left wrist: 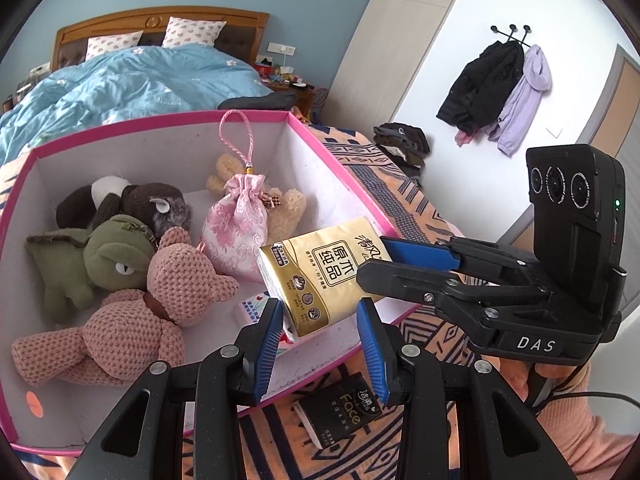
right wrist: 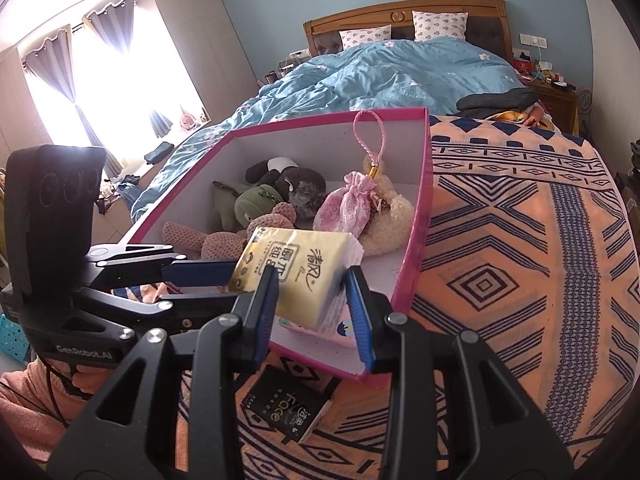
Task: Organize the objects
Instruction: 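Lower the cream box into the magenta box and open the left gripper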
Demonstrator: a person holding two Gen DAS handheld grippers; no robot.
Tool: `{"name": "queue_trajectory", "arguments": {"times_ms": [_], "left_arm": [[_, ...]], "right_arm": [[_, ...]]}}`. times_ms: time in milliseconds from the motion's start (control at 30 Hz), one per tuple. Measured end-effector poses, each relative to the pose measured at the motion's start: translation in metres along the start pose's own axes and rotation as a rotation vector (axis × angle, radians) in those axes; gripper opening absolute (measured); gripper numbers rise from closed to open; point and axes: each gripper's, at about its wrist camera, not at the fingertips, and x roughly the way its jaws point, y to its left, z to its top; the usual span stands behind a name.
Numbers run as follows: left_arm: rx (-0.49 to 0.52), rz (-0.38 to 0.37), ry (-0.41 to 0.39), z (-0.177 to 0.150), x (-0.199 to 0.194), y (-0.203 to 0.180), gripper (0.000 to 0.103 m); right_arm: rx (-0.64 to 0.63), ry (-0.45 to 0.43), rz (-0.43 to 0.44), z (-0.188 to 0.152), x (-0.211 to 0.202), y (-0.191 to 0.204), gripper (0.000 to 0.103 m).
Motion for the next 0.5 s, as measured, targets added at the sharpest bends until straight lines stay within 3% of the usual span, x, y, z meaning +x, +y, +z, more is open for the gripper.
{"name": "queue_trajectory", "arguments": {"times_ms": [500], "left_arm": [[-0.027,-0.007,0.011,0.0006,0.0104,0.0073,0.038]], "right_arm": [[0.011,-0.013,-0.025,0.0028,0.0038,-0.0003,0.039]]}}
